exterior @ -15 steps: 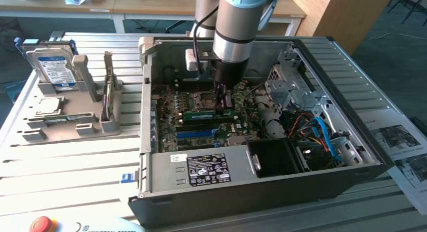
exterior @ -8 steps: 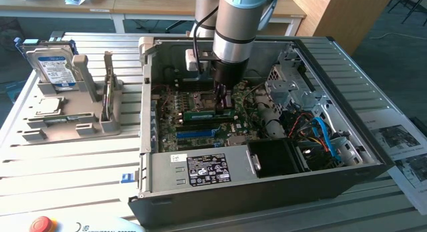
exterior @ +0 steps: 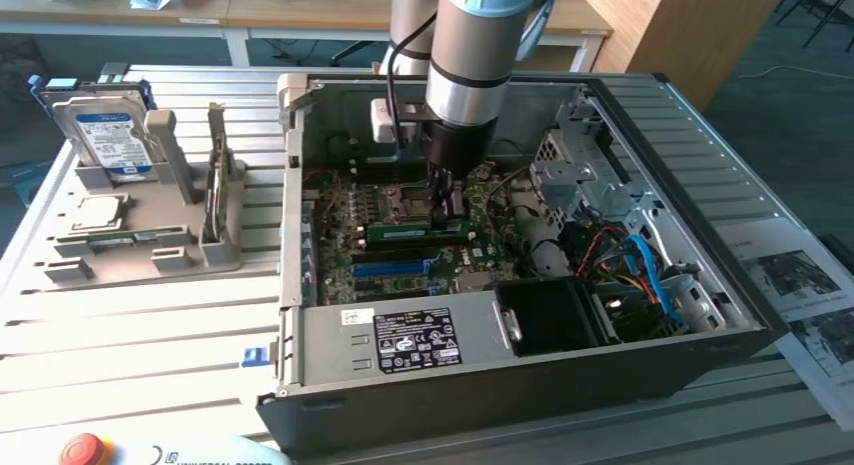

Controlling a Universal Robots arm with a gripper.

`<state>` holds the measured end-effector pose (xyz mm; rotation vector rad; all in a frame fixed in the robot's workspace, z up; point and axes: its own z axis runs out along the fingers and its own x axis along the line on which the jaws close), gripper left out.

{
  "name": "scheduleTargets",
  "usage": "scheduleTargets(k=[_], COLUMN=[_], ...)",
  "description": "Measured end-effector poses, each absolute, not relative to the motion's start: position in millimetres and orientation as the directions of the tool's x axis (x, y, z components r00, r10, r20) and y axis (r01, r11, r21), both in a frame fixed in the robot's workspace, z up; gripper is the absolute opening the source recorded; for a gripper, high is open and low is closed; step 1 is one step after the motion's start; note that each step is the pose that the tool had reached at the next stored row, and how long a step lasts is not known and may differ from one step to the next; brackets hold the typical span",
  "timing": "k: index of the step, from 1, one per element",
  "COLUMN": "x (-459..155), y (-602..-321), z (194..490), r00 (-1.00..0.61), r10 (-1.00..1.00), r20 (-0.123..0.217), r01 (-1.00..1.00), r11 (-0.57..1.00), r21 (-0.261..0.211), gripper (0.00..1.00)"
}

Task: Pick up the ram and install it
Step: 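Insert the ram into the slot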

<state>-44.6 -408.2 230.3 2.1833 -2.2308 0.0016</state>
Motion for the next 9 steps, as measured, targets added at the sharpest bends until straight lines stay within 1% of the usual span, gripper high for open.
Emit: scheduleTargets(k=[9], x=[-44.6], y=[-408.7], z=[229.6], r00=[-0.021], r10=[-1.0], r20=[0.015], r01=[-1.0], r11=[0.022], r21=[0.013], gripper=[0.12])
